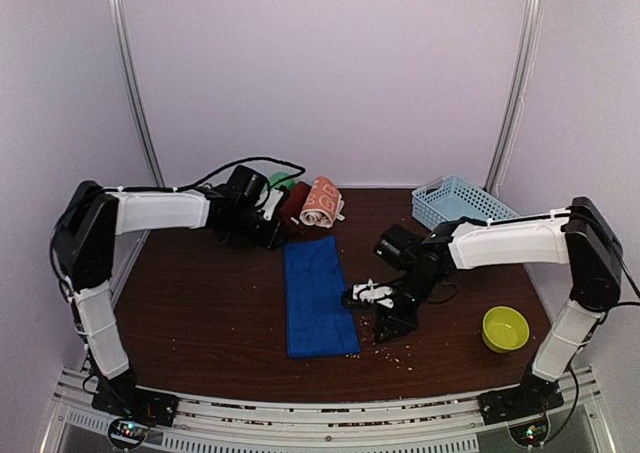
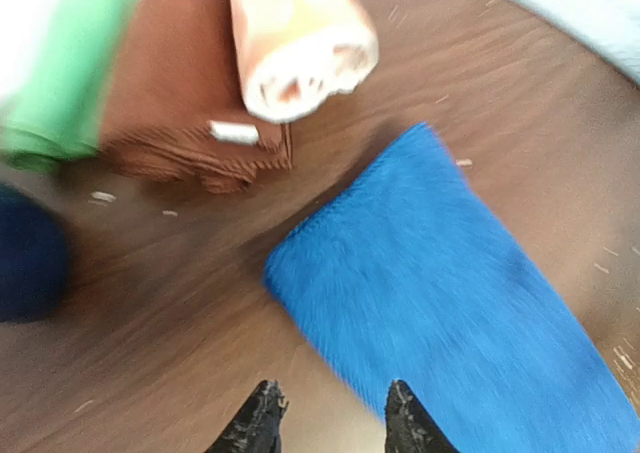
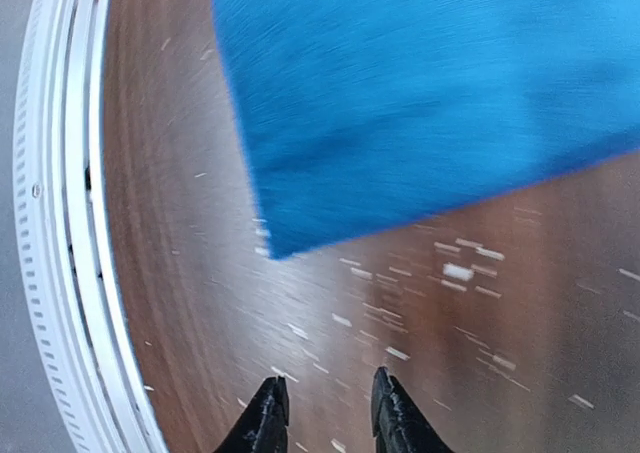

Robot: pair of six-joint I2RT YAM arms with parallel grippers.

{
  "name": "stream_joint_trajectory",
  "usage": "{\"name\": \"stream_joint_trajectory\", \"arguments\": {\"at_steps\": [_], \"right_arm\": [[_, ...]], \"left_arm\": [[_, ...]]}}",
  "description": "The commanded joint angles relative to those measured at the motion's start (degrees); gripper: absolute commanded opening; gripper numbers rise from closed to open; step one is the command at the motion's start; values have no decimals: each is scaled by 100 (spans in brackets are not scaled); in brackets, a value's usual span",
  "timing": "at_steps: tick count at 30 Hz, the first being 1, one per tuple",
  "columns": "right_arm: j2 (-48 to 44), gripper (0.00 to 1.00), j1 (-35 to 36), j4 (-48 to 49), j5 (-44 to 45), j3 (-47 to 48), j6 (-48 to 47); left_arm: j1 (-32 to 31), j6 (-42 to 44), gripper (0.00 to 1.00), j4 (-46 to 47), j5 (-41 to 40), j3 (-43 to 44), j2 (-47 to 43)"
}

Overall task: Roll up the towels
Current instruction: Rotate the towel at the center of the board, then roll the towel at the center of the board.

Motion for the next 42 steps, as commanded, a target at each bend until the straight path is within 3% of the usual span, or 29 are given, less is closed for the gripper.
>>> {"name": "stream_joint_trajectory", "arguments": {"at_steps": [1, 6, 10, 16, 20, 38, 42], "right_arm": [[-905, 31, -854, -49, 228, 34, -92], [-1812, 34, -1857, 707, -10, -273, 234], [-2230, 37, -2144, 1363, 69, -795, 498], [-2473, 40, -2652, 1923, -738, -1456, 576], [-2559, 40, -2662, 1990, -695, -1442, 552], [-2200, 42, -2664, 1630, -1098, -1322, 354], [-2215, 42, -2660, 1105, -1201, -986, 53]], "left_arm": [[-227, 904, 38, 489, -71, -872, -1668], [-987, 1535, 41, 316, 32, -1758, -2856], [-1871, 1791, 40, 126, -16, -2188, -3125], [-2852, 1960, 38, -39, -198, -2368, -2327], [-3346, 1851, 37, 89, -462, -2165, -1480], [-3423, 2083, 37, 561, -552, -1954, -411], [-3421, 1926, 29, 442, -793, -1839, -219]]}}
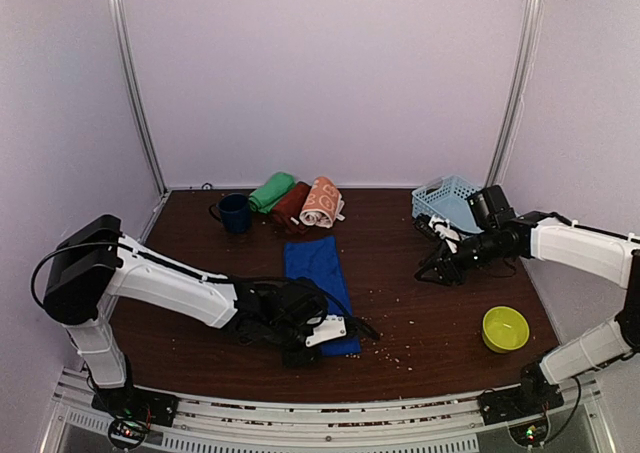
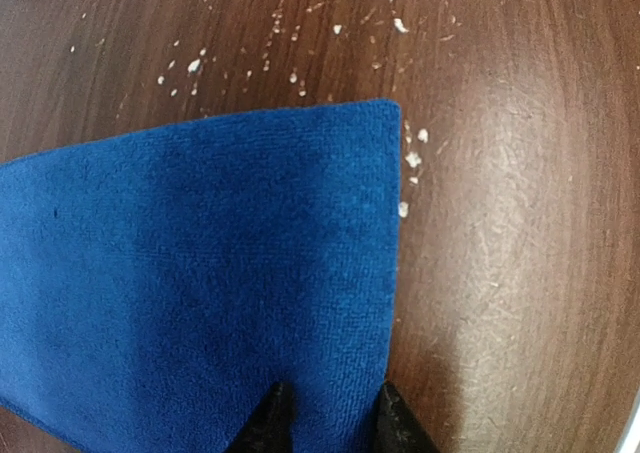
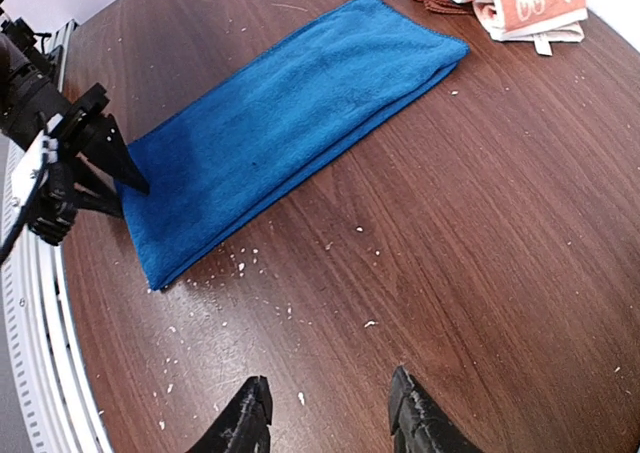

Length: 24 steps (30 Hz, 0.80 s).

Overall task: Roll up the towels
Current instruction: Roll the towel at the center of the board.

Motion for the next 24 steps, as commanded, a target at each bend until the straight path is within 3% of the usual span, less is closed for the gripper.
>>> {"name": "stream_joint_trajectory", "arguments": {"at_steps": [1, 5, 8, 12, 17, 24], "right_arm": [[-59, 42, -13, -605, -207, 488, -383], [-440, 42, -10, -1224, -522, 1115, -396], [-819, 43, 73, -1563, -986, 1197, -688], [-1210, 45, 605, -1987, -1014, 979, -1389], [-1089, 41, 1223, -2726, -890, 925, -1925], [-793, 35, 2623, -1435, 610, 304, -1087]], "left_arm": [[8, -56, 25, -69, -238, 260, 295], [34, -206, 8, -390, 98, 545, 473], [275, -487, 1, -523, 1175, 708, 437], [879, -1060, 0, -505, 3033, 794, 546], [1223, -1746, 1, -307, 4723, 748, 781], [1505, -2670, 0, 349, 5976, 658, 1412]]}}
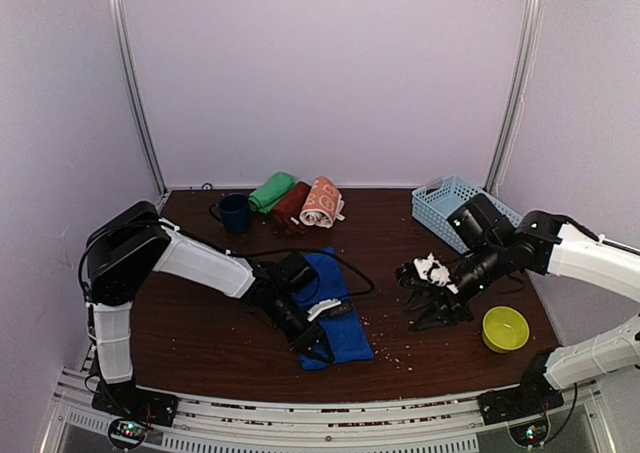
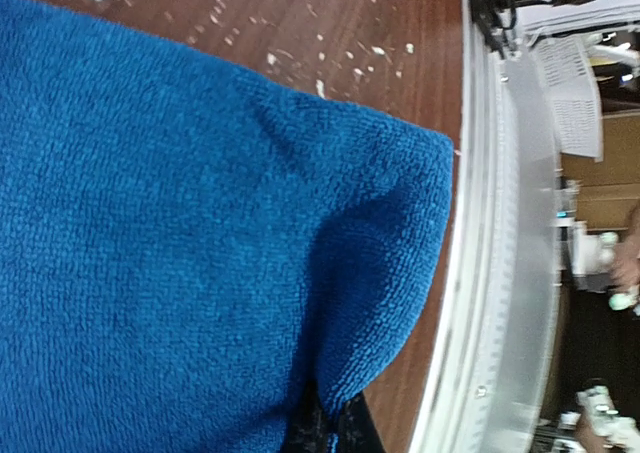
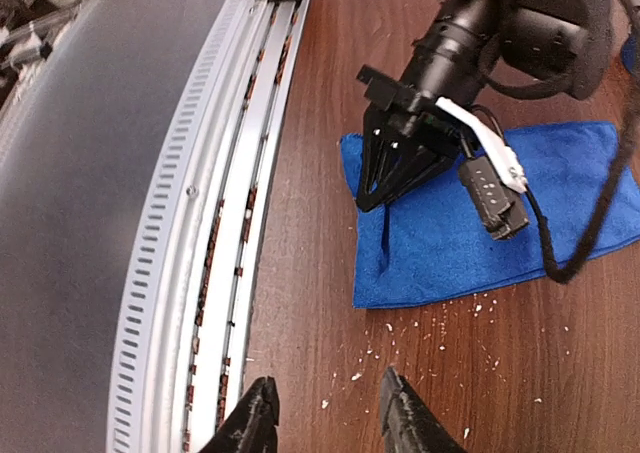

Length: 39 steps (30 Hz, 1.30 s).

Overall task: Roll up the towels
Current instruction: Roll the towel at the center of the board.

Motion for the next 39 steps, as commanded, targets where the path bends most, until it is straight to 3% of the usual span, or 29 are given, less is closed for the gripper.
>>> {"name": "stream_joint_trajectory", "arguments": {"at_steps": [1, 12, 22, 31, 34, 36, 39], "right_arm": [[297, 34, 659, 905, 1317, -345, 493], [1984, 40, 2146, 2907, 2839, -369, 765], [2789, 42, 2452, 3415, 3147, -216, 724], [3101, 20, 2456, 3665, 3194, -208, 765], [3126, 19, 2446, 3706, 3241, -247, 766], [3255, 9, 2410, 3522, 3067, -129, 758], [3481, 2, 2335, 2925, 2430, 180, 803]], "left_arm": [[213, -793, 0, 479, 1332, -45, 338], [347, -772, 0, 167, 1571, 218, 774], [365, -774, 0, 147, 1516, 231, 842], [365, -660, 0, 46, 1477, 279, 825], [369, -572, 0, 39, 1446, 279, 749], [384, -458, 6, -77, 1303, 323, 661], [504, -354, 20, -199, 538, 146, 192]]}}
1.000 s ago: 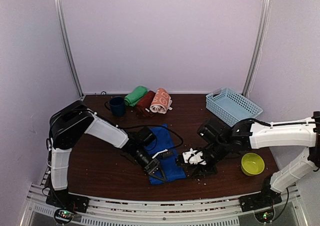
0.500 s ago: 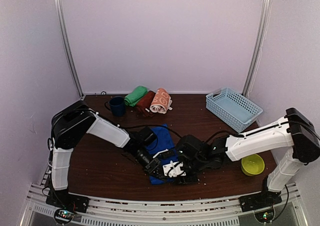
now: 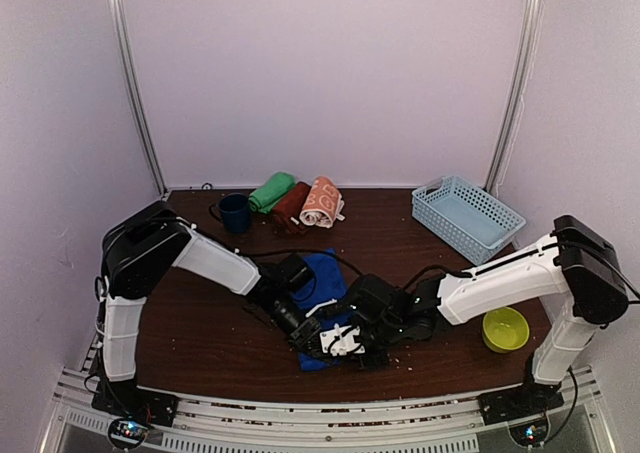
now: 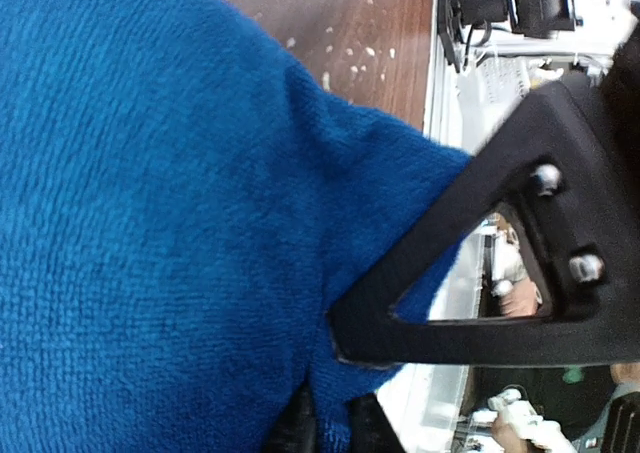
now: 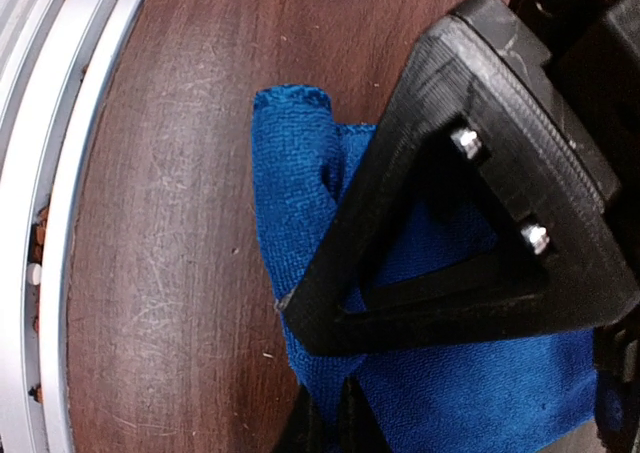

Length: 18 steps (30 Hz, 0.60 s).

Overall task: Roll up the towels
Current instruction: Roll the towel at the center of the board.

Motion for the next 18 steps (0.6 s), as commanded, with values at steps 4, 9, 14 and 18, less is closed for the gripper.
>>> {"name": "stream_joint_trajectory", "arguments": {"at_steps": [4, 9, 14, 18], "right_arm": [[277, 0, -91, -1144, -1401, 564, 353], [184, 0, -274, -1536, -2372, 752, 942], [1271, 0, -1167, -2250, -3115, 1715, 1226], [2311, 0, -1531, -2952, -3430, 2631, 1250]], "left_arm": [[591, 326, 33, -212, -2422, -675, -1691], [730, 562, 42, -153, -4539, -1490, -3394], [-185, 1138, 42, 147, -6543, -1916, -4730], [-1443, 1971, 40, 658, -7781, -2245, -5281]]}}
